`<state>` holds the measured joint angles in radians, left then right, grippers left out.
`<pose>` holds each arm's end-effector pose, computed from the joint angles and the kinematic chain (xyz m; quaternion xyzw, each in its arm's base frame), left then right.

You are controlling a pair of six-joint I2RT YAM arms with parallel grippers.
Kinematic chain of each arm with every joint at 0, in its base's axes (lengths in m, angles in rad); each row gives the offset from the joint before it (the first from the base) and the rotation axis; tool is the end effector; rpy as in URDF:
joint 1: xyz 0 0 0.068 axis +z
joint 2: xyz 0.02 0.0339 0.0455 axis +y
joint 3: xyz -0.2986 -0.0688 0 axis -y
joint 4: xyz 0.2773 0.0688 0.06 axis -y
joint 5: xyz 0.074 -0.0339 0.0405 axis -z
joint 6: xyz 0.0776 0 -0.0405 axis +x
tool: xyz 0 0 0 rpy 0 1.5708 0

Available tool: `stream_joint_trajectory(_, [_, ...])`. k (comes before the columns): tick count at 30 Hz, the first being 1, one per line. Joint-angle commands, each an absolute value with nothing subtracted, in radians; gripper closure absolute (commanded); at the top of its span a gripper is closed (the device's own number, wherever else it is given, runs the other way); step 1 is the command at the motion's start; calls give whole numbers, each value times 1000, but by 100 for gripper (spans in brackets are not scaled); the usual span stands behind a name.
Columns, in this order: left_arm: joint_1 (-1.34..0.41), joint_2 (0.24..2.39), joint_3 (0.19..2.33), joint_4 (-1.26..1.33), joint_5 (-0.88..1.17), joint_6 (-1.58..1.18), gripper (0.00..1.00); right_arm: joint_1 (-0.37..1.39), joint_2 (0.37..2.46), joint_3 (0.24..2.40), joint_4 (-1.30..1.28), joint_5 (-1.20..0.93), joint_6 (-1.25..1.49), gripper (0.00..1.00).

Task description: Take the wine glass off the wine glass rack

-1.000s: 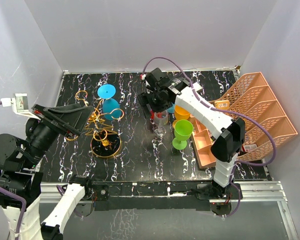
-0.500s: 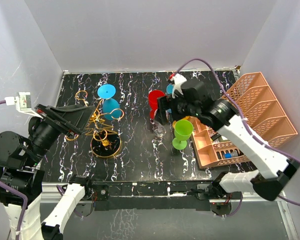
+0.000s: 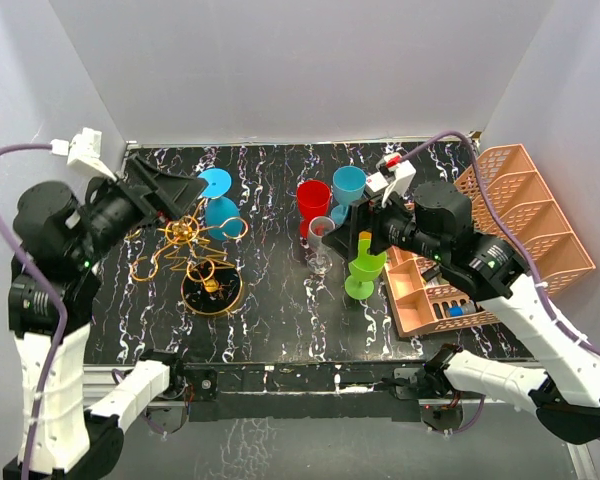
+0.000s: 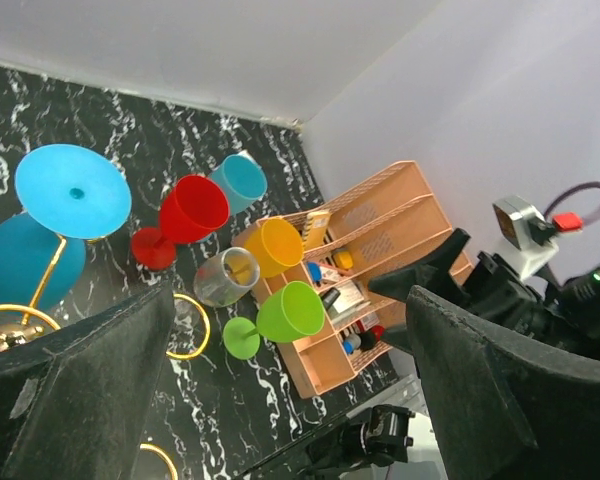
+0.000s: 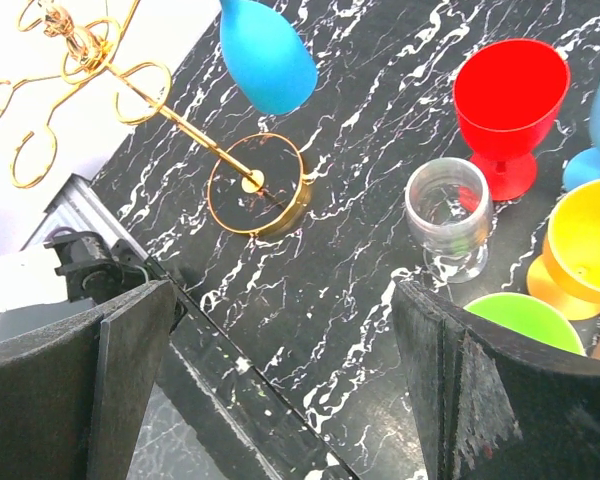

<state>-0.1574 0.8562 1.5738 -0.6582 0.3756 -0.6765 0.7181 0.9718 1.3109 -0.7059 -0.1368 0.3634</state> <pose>0.1335 -0.0500 0.5753 -0.0416 0.6860 -0.4066 0.6019 0.1693 0.1620 0.4548 -0.1832 0.8026 0.3391 0.4554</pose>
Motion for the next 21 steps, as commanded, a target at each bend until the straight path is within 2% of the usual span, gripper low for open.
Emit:
stream_joint_trajectory(1, [-160, 964, 1676, -768, 347, -624, 3, 716, 990, 1290, -613, -193, 415, 1])
stream_joint_trajectory(13, [-160, 1121, 1753, -906, 191, -530, 5, 717, 1083, 1306, -492, -288, 517, 1])
stream_joint_trajectory(21, [-160, 1052, 1720, -887, 201, -547, 5, 716, 1223, 1324, -275, -307, 735, 3])
